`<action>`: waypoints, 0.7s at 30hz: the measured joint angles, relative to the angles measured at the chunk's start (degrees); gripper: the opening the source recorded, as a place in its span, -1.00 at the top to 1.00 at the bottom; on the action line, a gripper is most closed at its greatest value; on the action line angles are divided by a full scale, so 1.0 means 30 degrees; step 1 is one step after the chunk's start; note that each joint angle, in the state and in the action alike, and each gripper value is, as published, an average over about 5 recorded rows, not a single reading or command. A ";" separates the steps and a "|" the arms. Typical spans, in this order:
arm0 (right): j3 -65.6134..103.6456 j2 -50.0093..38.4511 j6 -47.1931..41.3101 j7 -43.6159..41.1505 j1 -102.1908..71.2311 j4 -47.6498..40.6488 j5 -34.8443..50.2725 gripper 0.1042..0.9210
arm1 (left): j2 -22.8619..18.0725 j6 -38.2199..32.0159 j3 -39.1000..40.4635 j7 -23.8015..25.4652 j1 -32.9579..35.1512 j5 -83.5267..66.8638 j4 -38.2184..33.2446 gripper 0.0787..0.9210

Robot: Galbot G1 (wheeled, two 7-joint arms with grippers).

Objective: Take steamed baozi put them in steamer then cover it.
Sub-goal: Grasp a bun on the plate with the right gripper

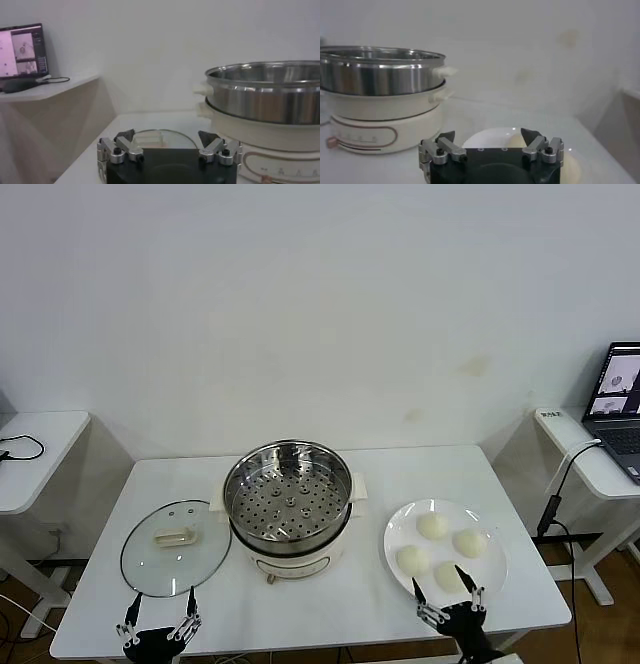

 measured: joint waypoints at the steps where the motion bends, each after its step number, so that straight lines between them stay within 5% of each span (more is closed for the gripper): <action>1: 0.0065 -0.0067 -0.0015 0.0005 0.0070 -0.0027 -0.0190 -0.76 | 0.0022 0.0043 -0.0001 0.0016 -0.0031 0.0039 -0.0022 -0.77; 21: 0.1093 -0.7851 -0.1368 -0.4658 0.6678 -0.3555 -0.7726 -0.76 | -0.0106 0.1275 0.0199 0.1089 -0.0084 0.3944 -0.1304 -0.77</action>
